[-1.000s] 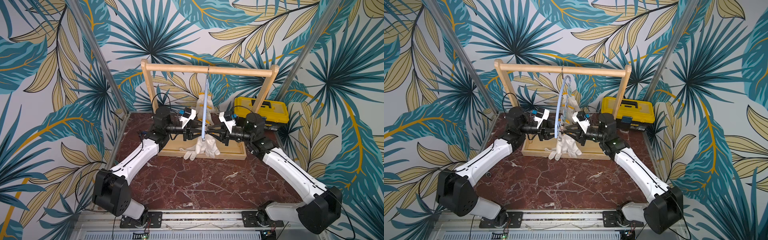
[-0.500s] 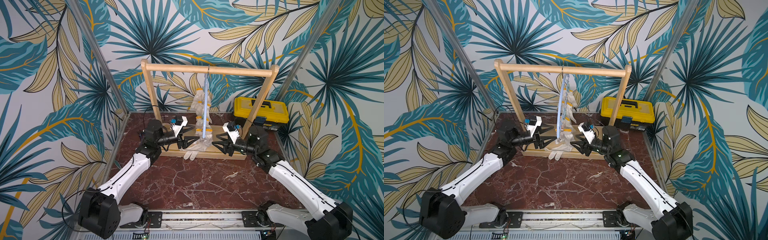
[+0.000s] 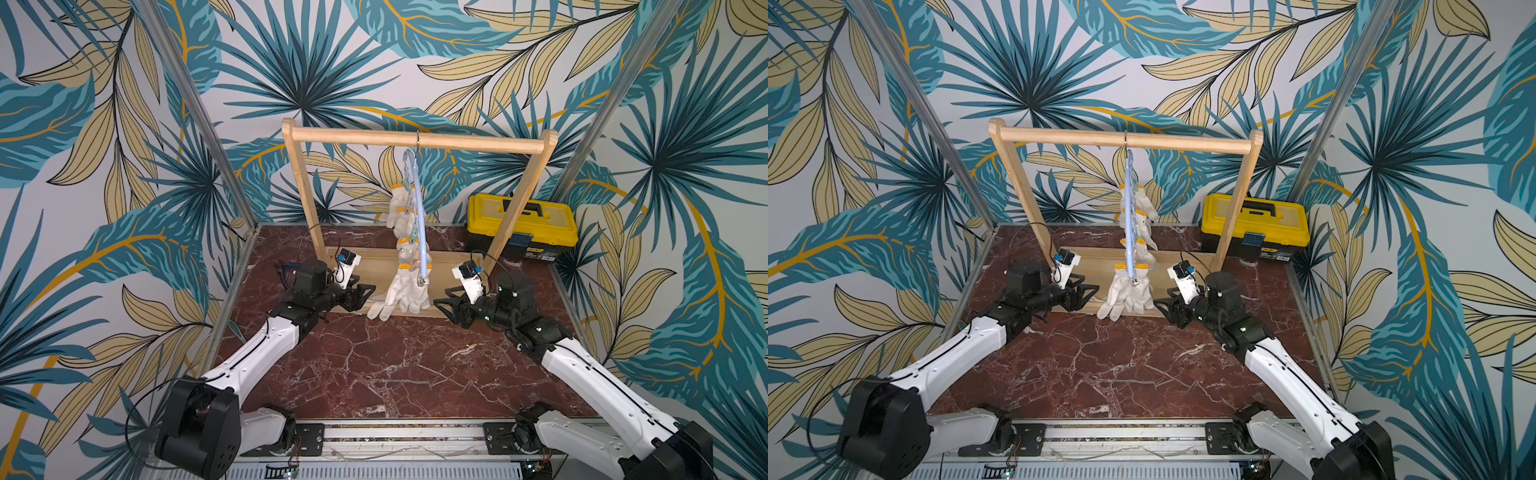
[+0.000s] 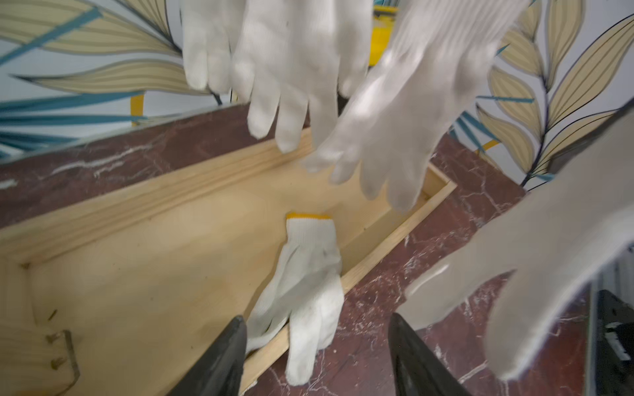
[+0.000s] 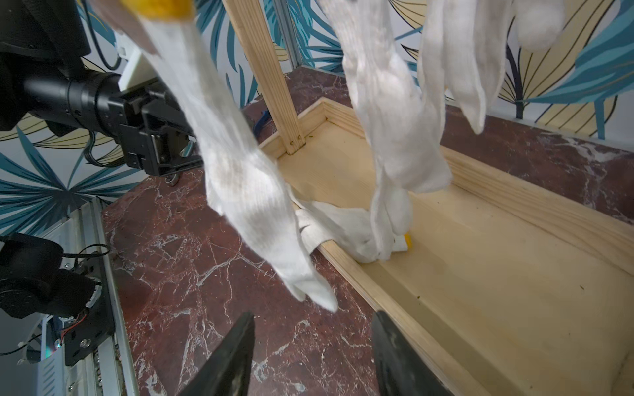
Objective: Clip the gloves onto a hanger to dry
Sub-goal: Clamp the glove onto the hanger, then pick up the glove from the clothesline.
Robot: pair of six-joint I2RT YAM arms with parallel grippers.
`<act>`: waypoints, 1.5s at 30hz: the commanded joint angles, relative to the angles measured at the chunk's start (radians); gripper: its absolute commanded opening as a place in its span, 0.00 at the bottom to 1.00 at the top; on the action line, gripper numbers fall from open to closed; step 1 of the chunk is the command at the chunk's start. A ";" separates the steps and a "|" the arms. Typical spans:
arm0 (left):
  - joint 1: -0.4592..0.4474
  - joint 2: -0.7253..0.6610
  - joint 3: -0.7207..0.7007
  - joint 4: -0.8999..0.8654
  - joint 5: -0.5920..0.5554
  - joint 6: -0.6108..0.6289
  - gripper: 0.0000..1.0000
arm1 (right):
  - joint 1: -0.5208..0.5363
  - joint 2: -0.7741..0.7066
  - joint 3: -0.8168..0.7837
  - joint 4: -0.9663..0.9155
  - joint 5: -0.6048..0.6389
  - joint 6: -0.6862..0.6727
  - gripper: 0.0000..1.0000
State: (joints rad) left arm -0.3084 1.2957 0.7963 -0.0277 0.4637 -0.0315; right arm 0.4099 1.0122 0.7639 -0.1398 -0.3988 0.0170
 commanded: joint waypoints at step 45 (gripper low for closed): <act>0.000 0.451 0.404 -0.440 -0.056 0.160 0.44 | -0.005 -0.041 -0.086 0.046 0.002 0.086 0.56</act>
State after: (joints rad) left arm -0.3077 1.7355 1.1511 -0.4606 0.3691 0.1089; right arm 0.4072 0.9695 0.6964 -0.1165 -0.3786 0.0978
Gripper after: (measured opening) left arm 0.446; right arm 0.562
